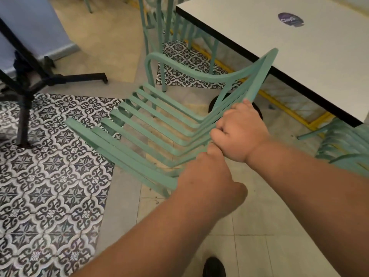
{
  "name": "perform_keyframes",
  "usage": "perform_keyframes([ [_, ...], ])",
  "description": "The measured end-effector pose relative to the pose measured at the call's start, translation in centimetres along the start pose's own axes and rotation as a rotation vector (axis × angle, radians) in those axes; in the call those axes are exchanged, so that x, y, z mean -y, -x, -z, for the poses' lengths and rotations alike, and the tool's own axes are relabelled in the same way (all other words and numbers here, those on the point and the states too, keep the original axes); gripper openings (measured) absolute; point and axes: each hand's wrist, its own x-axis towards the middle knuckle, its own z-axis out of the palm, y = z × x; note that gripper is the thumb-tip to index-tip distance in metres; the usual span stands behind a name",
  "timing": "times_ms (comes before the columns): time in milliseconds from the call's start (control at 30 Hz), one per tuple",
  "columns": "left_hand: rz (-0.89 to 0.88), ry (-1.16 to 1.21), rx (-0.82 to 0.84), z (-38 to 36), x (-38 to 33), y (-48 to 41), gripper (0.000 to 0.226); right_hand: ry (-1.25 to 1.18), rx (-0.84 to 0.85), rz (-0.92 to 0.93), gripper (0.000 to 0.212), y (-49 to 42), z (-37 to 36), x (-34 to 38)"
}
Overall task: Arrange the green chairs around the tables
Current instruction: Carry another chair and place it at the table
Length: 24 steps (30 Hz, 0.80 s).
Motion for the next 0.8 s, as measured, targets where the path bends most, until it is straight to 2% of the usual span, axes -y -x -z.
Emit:
perform_keyframes([
  [67,0.003,-0.22,-0.143,-1.5,-0.1,-0.3,0.041,0.003,-0.001,-0.005,0.036,0.1,0.0,0.0],
  [133,-0.02,-0.264,-0.208,-2.0,0.2,-0.7,0.033,0.03,-0.005,-0.011,0.036,0.0,0.0,0.0],
  [800,-0.065,-0.158,-0.188,-1.7,1.6,-0.2,0.031,0.13,0.014,-0.053,0.038,1.3,-0.5,0.4],
])
